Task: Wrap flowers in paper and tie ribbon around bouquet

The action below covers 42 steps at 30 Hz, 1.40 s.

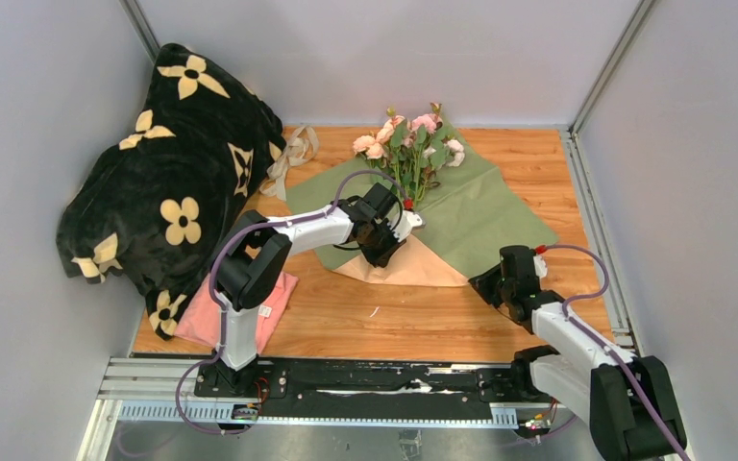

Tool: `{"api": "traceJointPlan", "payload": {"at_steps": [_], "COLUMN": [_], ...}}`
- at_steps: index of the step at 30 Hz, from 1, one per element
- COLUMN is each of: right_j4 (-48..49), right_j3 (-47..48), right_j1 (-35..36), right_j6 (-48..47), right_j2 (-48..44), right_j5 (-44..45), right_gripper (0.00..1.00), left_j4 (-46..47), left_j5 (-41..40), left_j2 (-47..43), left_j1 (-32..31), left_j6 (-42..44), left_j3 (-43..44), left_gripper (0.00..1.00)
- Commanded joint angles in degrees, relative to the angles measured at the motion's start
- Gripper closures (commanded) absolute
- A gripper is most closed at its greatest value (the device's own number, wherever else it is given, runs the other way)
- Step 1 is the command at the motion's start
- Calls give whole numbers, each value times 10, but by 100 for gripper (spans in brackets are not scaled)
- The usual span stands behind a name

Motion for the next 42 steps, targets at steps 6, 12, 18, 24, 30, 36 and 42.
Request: {"api": "traceJointPlan", "payload": {"at_steps": [6,12,18,24,30,36,42], "right_j4": [-68,-136,-169,-137,-30,11,-69], "right_j3": [25,87,130,186,229,251,153], "right_j1": [14,79,140,247,328,355,334], "right_j6": [-98,-161,-221,-373,-539,-544,-226], "right_j2": [7,-4,-11,31,69,91,4], "right_j5": [73,165,250,329,341,335,379], "right_gripper": [100,100,100,100,100,100,41], "left_j4": [-45,-44,-43,-49,-41,-41,-33], "left_j5": [-1,34,30,30,33,34,27], "left_j2": [-5,25,101,151,156,148,150], "left_j1": [-5,-19,-19,-19,-18,-14,-14], "left_j6": [7,2,-18,-32,-32,-33,-39], "left_j3": [35,98,141,169,156,158,157], "left_gripper": [92,83,82,82,82,79,78]}}
